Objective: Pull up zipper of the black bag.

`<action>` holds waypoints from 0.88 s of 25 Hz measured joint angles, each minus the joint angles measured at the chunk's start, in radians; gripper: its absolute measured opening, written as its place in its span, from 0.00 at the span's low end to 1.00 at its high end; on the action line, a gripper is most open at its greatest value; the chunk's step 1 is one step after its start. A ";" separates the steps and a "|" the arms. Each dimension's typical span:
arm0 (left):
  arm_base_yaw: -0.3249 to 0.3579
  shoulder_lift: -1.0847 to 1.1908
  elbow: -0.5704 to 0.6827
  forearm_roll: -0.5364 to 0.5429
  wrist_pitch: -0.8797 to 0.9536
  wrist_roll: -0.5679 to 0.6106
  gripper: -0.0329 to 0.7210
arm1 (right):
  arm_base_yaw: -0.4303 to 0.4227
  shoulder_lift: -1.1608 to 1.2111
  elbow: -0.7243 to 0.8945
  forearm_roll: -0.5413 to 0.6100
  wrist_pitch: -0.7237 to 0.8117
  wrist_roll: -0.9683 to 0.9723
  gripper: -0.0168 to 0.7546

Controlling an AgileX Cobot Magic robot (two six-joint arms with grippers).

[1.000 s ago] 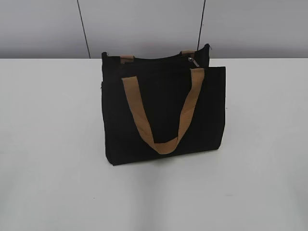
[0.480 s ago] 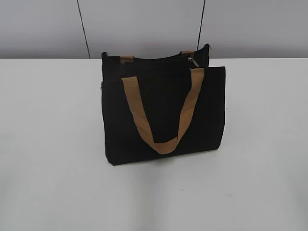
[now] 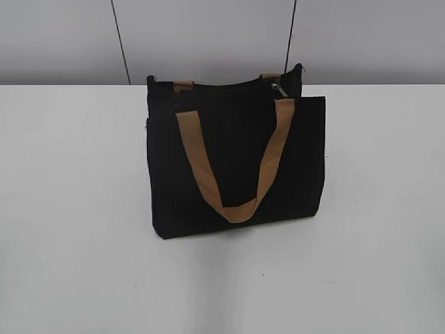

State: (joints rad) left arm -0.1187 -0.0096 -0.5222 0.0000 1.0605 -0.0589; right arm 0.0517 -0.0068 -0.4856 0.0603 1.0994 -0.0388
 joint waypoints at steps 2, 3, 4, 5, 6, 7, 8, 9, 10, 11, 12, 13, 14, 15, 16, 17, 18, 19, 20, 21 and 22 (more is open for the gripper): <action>0.004 0.000 0.000 0.000 0.000 0.000 0.60 | -0.023 0.000 0.000 0.000 0.000 0.000 0.47; 0.004 0.000 0.000 0.000 0.000 0.000 0.60 | -0.033 0.000 0.000 0.000 0.000 0.000 0.47; 0.004 0.000 0.000 0.000 0.000 0.000 0.60 | -0.040 0.000 0.000 0.000 0.000 0.000 0.47; 0.004 0.000 0.000 0.000 0.000 0.000 0.60 | -0.042 0.000 0.000 0.000 0.000 0.000 0.47; 0.004 0.000 0.000 0.000 0.000 0.000 0.60 | -0.043 0.000 0.000 0.000 0.000 0.000 0.47; 0.004 0.000 0.000 0.000 0.000 0.000 0.60 | -0.043 0.000 0.000 0.001 0.000 0.000 0.47; 0.006 0.000 0.000 0.000 0.000 0.000 0.60 | -0.043 0.000 0.000 0.001 0.000 0.000 0.47; 0.008 0.000 0.000 0.000 0.000 0.000 0.60 | -0.043 0.000 0.000 0.001 0.000 0.000 0.47; 0.013 0.000 0.000 0.000 0.000 0.000 0.60 | -0.043 0.000 0.000 0.001 0.000 0.000 0.47; 0.021 0.000 0.000 0.000 0.000 0.000 0.60 | -0.043 0.000 0.000 0.001 0.000 0.000 0.47; 0.027 0.000 0.000 0.000 0.000 0.000 0.60 | -0.043 0.000 0.000 0.001 0.000 0.000 0.47; 0.036 0.000 0.000 0.000 0.000 0.000 0.60 | -0.043 0.000 0.000 0.001 0.000 0.000 0.47; 0.045 0.000 0.000 0.000 0.000 0.000 0.60 | -0.043 0.000 0.000 0.001 0.000 0.000 0.47; 0.053 0.000 0.000 0.000 0.000 0.000 0.60 | -0.043 0.000 0.000 0.001 0.000 0.000 0.47; 0.060 0.000 0.000 0.000 0.000 0.000 0.60 | -0.043 0.000 0.000 0.001 0.000 0.000 0.47; 0.064 0.000 0.000 0.000 0.000 0.000 0.60 | -0.043 0.000 0.000 0.001 0.000 0.000 0.47; 0.065 0.000 0.000 0.000 0.000 0.000 0.60 | -0.043 0.000 0.000 0.001 0.000 0.000 0.47; 0.066 0.000 0.000 0.000 0.000 0.000 0.60 | -0.043 0.000 0.000 0.001 0.000 0.000 0.47; 0.066 0.000 0.000 0.000 0.000 0.000 0.60 | -0.043 0.000 0.000 0.001 0.000 0.000 0.47; 0.066 0.000 0.000 0.000 0.000 0.000 0.60 | -0.043 0.000 0.000 0.001 0.000 0.000 0.47; 0.067 0.000 0.000 0.000 0.000 0.000 0.60 | -0.043 0.000 0.000 0.001 0.000 0.000 0.47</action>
State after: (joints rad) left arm -0.0521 -0.0096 -0.5222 0.0000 1.0605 -0.0589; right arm 0.0084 -0.0068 -0.4856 0.0616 1.0994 -0.0388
